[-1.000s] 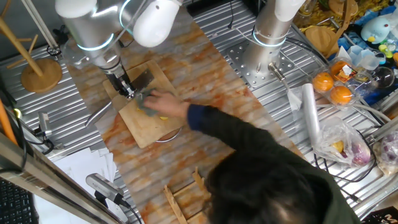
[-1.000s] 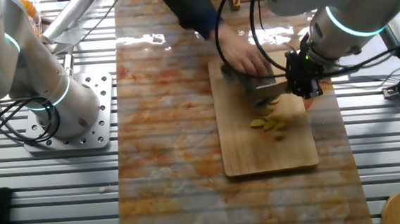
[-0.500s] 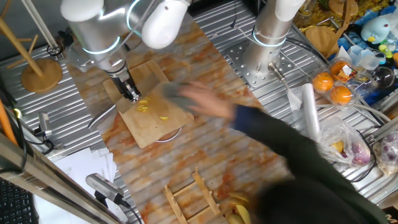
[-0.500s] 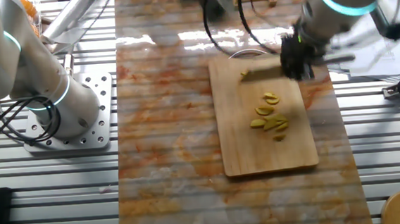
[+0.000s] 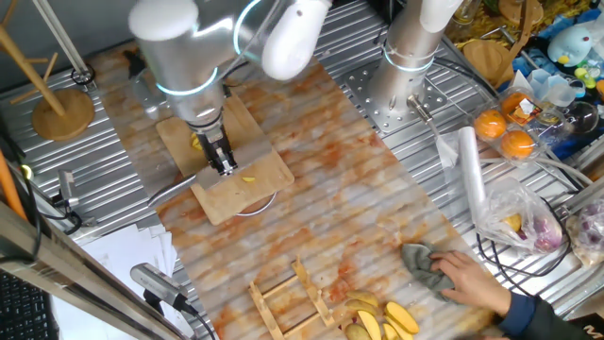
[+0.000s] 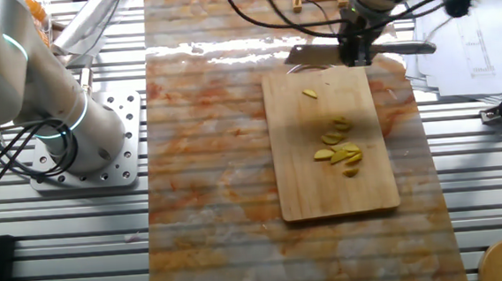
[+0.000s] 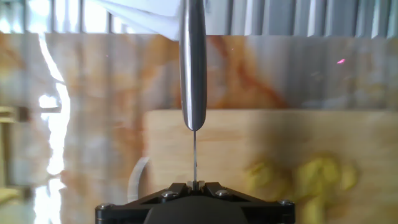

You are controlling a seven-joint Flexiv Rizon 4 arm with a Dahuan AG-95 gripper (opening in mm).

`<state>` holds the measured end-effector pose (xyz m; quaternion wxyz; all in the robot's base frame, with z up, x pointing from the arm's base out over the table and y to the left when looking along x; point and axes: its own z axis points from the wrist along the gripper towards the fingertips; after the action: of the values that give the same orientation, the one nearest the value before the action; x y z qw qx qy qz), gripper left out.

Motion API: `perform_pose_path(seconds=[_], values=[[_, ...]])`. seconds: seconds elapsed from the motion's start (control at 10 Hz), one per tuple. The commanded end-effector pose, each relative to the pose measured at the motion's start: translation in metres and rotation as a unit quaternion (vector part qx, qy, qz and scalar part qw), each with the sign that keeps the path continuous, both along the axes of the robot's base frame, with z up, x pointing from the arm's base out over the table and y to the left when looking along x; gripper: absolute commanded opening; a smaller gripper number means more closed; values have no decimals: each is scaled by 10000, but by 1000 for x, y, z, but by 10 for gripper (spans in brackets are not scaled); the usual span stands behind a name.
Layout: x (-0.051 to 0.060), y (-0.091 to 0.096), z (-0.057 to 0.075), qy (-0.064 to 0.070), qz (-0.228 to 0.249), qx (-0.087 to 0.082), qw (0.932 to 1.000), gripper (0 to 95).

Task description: Chop the potatoes

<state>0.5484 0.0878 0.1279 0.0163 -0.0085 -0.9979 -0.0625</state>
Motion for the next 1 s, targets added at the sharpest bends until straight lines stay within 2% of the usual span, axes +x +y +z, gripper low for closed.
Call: perform_pose_path(seconds=[0.1, 0.2, 0.3, 0.7, 0.9, 1.0], values=[[0, 7, 0, -58, 317, -290, 9991, 0], [0, 7, 0, -30, 738, -315, 9968, 0], [0, 7, 0, -67, 1068, -285, 9938, 0], [0, 7, 0, -287, 1469, -140, 9886, 0], [0, 7, 0, -203, 1461, -56, 9891, 0], [0, 23, 5, -110, 1304, -68, 9914, 0]])
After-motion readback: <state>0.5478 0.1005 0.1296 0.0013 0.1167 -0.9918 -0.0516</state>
